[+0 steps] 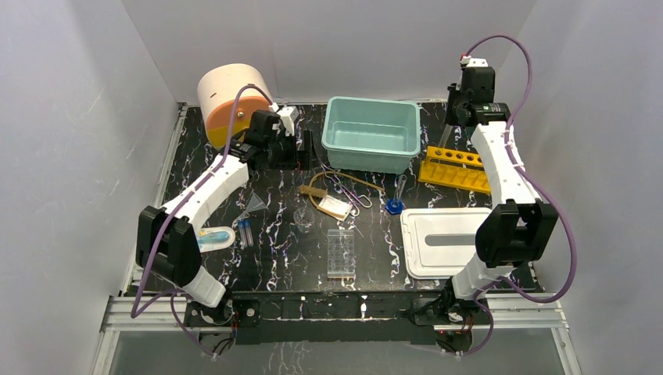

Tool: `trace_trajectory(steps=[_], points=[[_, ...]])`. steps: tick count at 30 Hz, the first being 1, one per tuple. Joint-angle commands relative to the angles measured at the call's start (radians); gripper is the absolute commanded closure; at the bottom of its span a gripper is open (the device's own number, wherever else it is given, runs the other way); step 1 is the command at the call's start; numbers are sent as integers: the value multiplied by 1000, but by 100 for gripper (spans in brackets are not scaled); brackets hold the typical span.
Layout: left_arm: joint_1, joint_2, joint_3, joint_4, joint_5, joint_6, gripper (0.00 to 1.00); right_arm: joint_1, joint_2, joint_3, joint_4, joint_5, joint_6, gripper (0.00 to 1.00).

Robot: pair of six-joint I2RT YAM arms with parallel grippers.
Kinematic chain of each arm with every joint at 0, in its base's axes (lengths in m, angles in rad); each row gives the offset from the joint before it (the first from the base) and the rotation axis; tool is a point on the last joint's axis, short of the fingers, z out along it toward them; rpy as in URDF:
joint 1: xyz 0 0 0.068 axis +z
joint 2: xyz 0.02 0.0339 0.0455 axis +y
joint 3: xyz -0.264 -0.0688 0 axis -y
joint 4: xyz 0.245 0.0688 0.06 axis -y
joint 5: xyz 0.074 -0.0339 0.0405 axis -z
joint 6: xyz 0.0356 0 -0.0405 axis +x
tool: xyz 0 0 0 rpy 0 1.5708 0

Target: Organize the chemistry lab equipment

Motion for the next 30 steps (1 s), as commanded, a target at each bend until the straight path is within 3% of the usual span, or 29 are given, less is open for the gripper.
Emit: trace_trajectory(steps=[1,30], points=[[8,-4,28,-25,-37,-34,3,15,-40,-9,81,44,-39,81],[12,1,48,-43,-63,-31,3,18,-74,-334,341,43,-28,82]])
